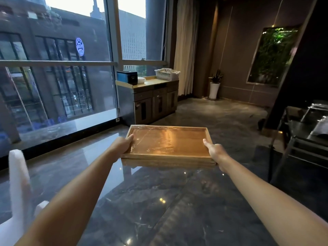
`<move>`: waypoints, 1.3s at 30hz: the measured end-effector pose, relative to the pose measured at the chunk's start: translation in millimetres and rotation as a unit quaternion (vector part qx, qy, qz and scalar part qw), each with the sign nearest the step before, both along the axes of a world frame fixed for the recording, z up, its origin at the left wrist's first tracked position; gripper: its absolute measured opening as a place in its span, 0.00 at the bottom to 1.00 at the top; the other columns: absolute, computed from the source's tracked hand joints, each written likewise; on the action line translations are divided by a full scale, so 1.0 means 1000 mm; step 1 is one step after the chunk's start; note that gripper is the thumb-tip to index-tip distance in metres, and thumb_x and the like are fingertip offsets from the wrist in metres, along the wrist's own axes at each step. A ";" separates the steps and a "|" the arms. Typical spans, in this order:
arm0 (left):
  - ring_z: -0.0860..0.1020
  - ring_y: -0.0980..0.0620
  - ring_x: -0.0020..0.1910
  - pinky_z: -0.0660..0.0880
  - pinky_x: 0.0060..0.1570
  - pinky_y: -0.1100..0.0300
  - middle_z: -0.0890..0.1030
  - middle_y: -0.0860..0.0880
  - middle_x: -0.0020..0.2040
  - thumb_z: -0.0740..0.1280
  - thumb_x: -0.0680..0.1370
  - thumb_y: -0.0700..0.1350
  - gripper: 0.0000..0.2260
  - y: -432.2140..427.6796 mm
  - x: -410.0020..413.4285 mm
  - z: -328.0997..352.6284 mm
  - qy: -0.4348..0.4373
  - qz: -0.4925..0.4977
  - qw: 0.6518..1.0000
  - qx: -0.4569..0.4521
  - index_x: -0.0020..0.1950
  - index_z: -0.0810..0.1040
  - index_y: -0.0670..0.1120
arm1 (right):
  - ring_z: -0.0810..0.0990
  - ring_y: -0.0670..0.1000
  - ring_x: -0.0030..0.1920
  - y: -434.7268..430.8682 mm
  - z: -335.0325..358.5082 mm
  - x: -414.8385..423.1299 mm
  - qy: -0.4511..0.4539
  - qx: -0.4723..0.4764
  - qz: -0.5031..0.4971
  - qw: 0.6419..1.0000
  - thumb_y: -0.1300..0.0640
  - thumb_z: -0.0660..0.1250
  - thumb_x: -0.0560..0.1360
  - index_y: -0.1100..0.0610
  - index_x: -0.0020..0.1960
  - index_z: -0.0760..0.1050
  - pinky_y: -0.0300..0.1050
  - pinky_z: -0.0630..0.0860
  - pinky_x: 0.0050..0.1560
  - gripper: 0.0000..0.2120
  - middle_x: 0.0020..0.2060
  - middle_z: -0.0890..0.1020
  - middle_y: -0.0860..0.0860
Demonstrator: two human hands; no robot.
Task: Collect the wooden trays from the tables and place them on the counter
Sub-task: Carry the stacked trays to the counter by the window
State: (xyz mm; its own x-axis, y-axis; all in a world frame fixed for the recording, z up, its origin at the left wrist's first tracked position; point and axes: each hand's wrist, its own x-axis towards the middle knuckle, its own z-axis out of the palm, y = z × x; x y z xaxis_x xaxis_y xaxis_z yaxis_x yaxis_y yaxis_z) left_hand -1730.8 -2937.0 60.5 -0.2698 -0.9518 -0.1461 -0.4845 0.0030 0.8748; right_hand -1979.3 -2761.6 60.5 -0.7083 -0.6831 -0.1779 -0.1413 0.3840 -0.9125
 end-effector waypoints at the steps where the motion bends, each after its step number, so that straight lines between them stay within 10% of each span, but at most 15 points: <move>1: 0.74 0.46 0.43 0.68 0.45 0.57 0.78 0.41 0.44 0.59 0.78 0.54 0.19 -0.008 -0.015 0.002 -0.002 0.003 1.000 0.000 0.49 0.78 0.38 | 0.73 0.59 0.65 -0.010 0.001 -0.015 0.000 0.001 0.004 1.000 0.43 0.56 0.78 0.67 0.68 0.68 0.51 0.68 0.66 0.30 0.66 0.74 0.60; 7: 0.73 0.51 0.34 0.67 0.43 0.57 0.78 0.42 0.43 0.59 0.78 0.54 0.19 -0.074 -0.102 -0.006 -0.020 0.011 1.000 -0.003 0.38 0.76 0.41 | 0.71 0.59 0.67 -0.081 -0.011 -0.105 -0.013 -0.002 0.001 1.000 0.44 0.56 0.78 0.67 0.68 0.67 0.47 0.67 0.62 0.30 0.67 0.73 0.59; 13: 0.75 0.46 0.45 0.71 0.50 0.54 0.79 0.41 0.48 0.59 0.78 0.54 0.22 -0.178 -0.199 -0.031 -0.023 0.006 1.000 0.003 0.55 0.77 0.35 | 0.75 0.58 0.62 -0.184 -0.035 -0.199 -0.023 -0.002 -0.010 1.000 0.46 0.57 0.78 0.67 0.64 0.71 0.43 0.66 0.50 0.26 0.62 0.77 0.60; 31: 0.72 0.52 0.32 0.67 0.33 0.58 0.77 0.43 0.39 0.59 0.79 0.51 0.19 -0.563 -0.514 -0.007 -0.010 0.024 1.000 -0.002 0.50 0.79 0.36 | 0.77 0.59 0.58 -0.587 -0.017 -0.522 -0.027 -0.018 -0.010 0.999 0.46 0.59 0.77 0.67 0.59 0.74 0.47 0.71 0.55 0.25 0.58 0.79 0.59; 39: 0.75 0.48 0.41 0.68 0.44 0.58 0.78 0.43 0.45 0.58 0.79 0.53 0.22 -0.739 -0.668 -0.032 -0.006 0.058 0.998 0.009 0.56 0.77 0.34 | 0.76 0.56 0.50 -0.780 -0.039 -0.683 -0.023 -0.007 0.023 0.999 0.46 0.59 0.78 0.68 0.61 0.74 0.44 0.68 0.47 0.26 0.51 0.78 0.58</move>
